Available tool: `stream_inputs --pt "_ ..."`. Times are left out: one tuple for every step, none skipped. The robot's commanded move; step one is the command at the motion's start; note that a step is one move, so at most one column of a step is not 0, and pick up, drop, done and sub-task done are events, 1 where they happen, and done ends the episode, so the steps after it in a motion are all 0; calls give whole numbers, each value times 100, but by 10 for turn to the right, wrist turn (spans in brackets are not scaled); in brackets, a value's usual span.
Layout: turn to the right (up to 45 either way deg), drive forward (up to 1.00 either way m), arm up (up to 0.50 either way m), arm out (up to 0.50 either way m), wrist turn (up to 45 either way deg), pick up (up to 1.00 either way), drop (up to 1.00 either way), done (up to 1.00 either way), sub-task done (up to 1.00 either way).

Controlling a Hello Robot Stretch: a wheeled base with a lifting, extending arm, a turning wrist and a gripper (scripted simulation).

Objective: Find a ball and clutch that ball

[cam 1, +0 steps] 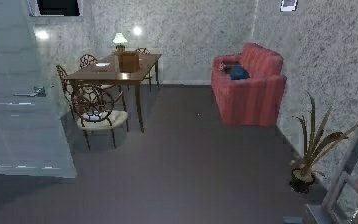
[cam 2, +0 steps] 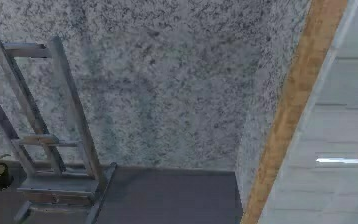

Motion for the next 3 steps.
stream_inputs --pt "450 0 0 0 0 0 0 0 0" --pt "0 20 0 0 0 0 0 0 0" --pt "-450 0 0 0 0 0 0 0 0"
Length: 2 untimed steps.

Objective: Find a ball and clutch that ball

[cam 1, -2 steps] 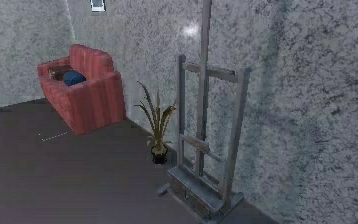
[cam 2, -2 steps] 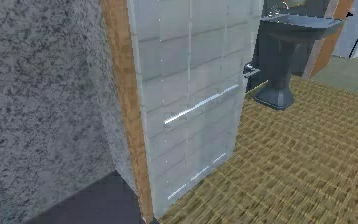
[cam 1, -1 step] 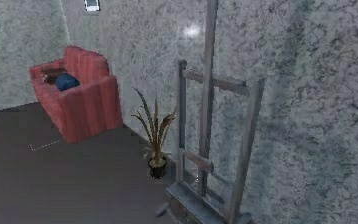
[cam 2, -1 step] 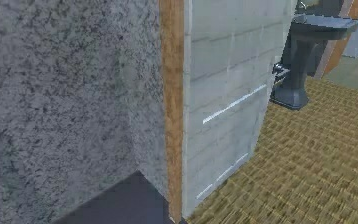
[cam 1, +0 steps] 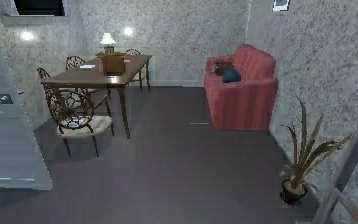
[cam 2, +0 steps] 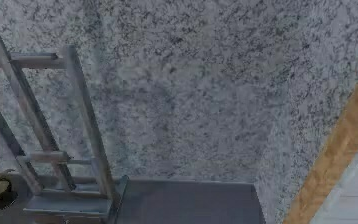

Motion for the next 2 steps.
stream_inputs --pt "-450 0 0 0 0 0 0 0 0" --pt "-120 0 0 0 0 0 0 0 0"
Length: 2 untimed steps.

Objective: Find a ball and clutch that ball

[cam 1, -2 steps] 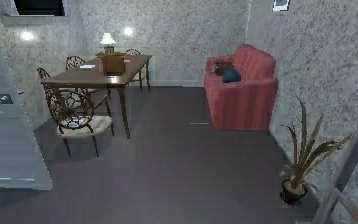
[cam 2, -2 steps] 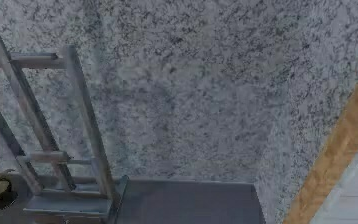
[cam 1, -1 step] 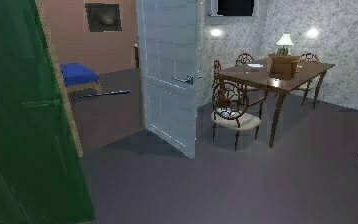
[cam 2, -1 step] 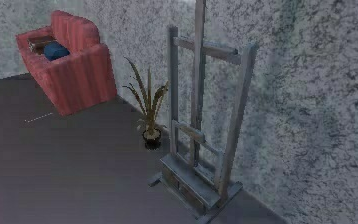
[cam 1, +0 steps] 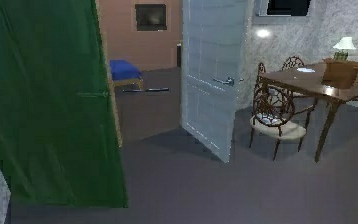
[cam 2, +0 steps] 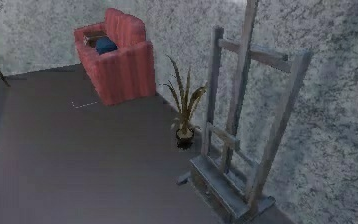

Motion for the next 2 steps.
stream_inputs --pt "0 100 0 0 0 0 0 0 0" --pt "-30 0 0 0 0 0 0 0 0"
